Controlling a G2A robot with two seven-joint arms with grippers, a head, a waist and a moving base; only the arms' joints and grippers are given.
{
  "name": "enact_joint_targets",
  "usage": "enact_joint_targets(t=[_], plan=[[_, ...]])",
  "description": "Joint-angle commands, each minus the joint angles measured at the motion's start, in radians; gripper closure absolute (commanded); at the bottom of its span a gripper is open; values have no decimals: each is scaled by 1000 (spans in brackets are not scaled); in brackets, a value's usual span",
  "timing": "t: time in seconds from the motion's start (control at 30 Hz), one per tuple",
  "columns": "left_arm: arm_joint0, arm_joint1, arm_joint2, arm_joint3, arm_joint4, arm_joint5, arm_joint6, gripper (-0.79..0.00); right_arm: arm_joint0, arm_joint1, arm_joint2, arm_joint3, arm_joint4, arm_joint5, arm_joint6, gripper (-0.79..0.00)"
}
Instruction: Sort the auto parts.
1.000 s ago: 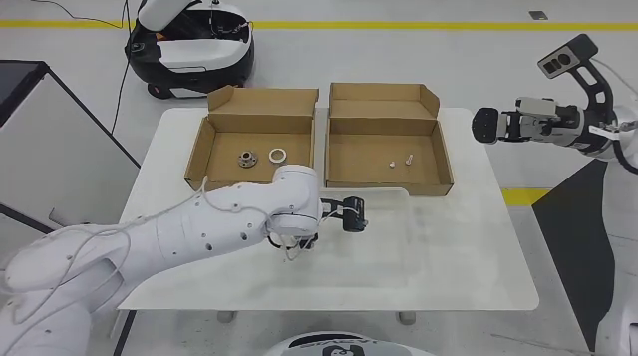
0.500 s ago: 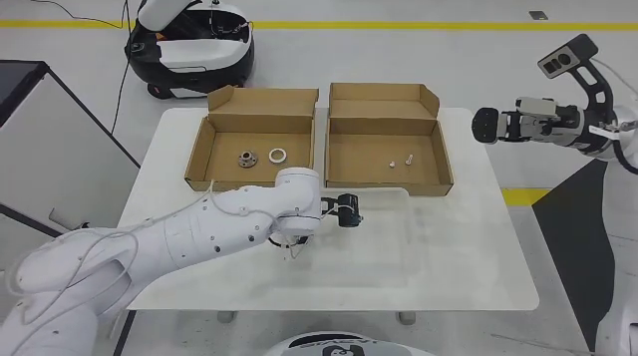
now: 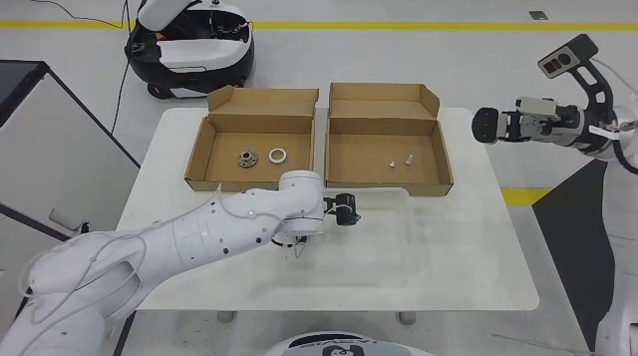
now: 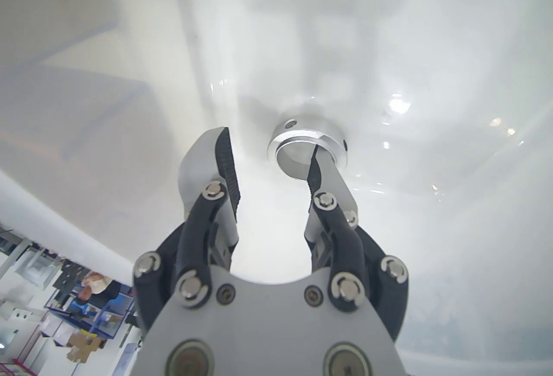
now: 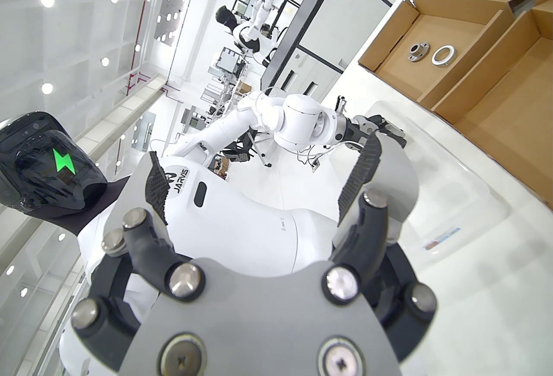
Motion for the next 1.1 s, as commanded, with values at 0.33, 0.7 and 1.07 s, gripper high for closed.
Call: enact_joint_targets(t=[0.33, 0.7, 1.07], plan=[[25, -9, 0, -22, -61, -68, 68, -419, 0, 0, 0, 0, 0, 0, 0, -785], [-1, 3, 0, -29, -146, -53, 53, -345, 0, 0, 0, 0, 0, 0, 0, -785], [-5, -6, 0, -7, -161, -42, 42, -339, 0, 0, 0, 0, 0, 0, 0, -785]])
